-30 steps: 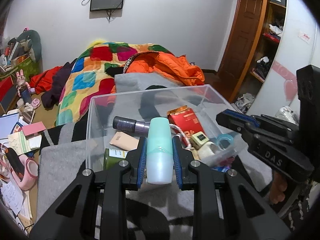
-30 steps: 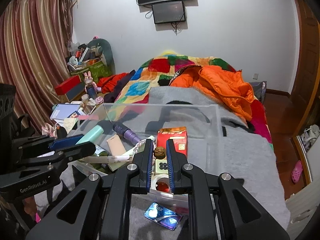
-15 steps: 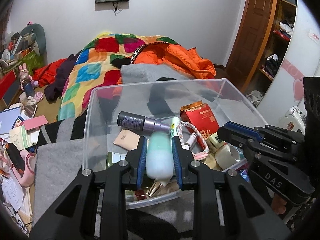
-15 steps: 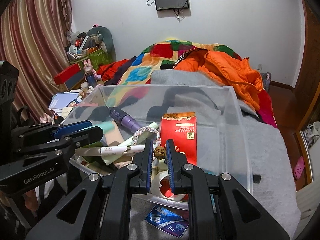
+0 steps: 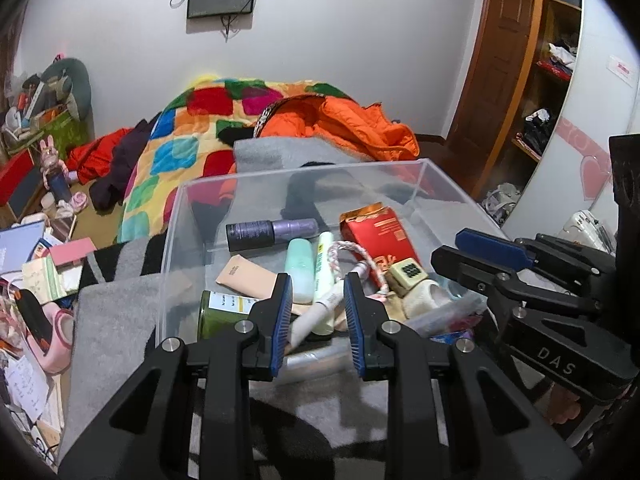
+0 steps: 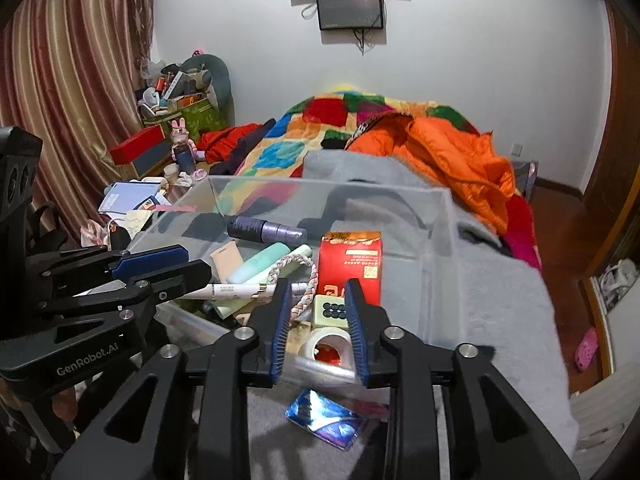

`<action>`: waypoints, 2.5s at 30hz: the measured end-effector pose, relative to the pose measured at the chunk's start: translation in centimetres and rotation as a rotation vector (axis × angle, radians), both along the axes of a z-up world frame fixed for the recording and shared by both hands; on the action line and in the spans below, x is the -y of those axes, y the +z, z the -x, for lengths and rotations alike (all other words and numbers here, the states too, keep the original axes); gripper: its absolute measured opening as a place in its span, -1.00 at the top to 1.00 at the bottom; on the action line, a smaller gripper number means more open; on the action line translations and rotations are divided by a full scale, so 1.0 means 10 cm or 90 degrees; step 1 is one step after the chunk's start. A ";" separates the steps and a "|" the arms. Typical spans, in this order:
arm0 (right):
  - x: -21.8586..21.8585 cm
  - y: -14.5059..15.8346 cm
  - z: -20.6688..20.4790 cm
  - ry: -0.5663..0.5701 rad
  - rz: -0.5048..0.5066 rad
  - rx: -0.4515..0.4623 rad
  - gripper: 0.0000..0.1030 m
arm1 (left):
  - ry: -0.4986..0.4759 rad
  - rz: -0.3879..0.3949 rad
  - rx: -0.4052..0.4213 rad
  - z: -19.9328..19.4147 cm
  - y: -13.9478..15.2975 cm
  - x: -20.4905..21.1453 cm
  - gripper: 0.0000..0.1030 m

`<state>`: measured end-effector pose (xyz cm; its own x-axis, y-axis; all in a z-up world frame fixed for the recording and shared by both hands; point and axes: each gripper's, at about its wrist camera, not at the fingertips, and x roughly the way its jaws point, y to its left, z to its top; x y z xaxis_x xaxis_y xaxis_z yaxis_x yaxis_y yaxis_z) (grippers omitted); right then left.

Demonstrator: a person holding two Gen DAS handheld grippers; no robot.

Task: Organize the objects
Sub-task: 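Lower bottle into box and open left tool while right releases walnut, then move left tool to blue Max blade pack while right tool withdraws, then grasp Max blade pack with left tool while right tool grasps pink keychain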

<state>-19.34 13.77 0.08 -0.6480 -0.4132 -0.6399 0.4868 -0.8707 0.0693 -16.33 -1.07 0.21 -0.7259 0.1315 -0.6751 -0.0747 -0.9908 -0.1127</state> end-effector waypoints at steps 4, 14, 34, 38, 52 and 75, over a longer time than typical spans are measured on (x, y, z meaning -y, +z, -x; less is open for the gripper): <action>-0.12 0.09 -0.12 -0.016 -0.005 -0.023 0.36 | -0.002 0.001 -0.012 -0.11 0.09 -0.05 0.41; -0.48 0.04 -0.33 -0.044 -0.018 -0.021 0.24 | 0.000 0.011 -0.013 -0.36 0.05 -0.26 0.15; -0.96 -0.33 -0.44 -0.080 -0.016 0.037 0.23 | -0.066 0.039 0.107 -0.32 -0.53 -0.88 -0.38; -0.98 -0.34 -0.45 -0.078 -0.006 0.045 0.23 | -0.068 0.046 0.124 -0.23 -0.61 -0.99 -0.38; -0.92 -0.42 -0.42 -0.066 0.003 0.067 0.20 | -0.055 0.041 0.098 -0.19 -0.62 -1.12 0.08; -0.37 -0.68 -0.14 -0.084 0.005 0.128 0.42 | -0.017 0.046 0.066 -0.56 -0.65 -0.56 -0.09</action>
<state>-17.93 17.52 -6.75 -0.5564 -0.3394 -0.7584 0.3451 -0.9247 0.1607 -10.74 4.56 -6.27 -0.6487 0.0987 -0.7546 -0.0931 -0.9944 -0.0500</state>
